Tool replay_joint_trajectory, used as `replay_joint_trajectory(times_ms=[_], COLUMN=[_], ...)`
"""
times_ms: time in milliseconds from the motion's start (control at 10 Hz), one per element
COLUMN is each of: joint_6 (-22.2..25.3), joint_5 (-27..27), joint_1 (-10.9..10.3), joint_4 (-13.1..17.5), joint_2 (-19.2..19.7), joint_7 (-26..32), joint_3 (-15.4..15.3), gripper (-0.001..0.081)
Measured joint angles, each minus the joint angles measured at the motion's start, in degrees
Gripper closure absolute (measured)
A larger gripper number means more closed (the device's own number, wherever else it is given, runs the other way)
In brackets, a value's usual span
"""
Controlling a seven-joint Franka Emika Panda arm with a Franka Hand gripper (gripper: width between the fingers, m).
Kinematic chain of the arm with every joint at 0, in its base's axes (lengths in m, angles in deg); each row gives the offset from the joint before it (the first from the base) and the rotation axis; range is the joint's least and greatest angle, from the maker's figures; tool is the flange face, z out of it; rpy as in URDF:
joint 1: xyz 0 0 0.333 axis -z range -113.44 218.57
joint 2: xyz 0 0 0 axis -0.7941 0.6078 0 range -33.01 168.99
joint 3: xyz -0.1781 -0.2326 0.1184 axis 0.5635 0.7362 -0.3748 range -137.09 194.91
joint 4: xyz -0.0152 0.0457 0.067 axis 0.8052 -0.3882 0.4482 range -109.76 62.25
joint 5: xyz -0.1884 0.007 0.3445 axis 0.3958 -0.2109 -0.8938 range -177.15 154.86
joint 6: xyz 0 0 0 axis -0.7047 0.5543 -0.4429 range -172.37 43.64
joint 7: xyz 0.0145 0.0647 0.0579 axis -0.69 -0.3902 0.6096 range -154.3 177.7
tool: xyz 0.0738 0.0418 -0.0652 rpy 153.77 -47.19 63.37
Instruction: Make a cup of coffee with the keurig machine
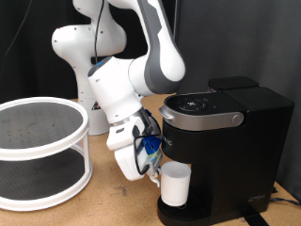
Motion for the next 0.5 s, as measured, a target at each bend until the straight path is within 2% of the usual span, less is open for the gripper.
replay_joint_trajectory(times_ms=[500], joint_6=[-0.05], joint_5=[-1.29], joint_1=[0.0], joint_4=[1.09], joint_2=[1.57], joint_7=[0.32], joint_3=[-0.31], gripper=[0.074])
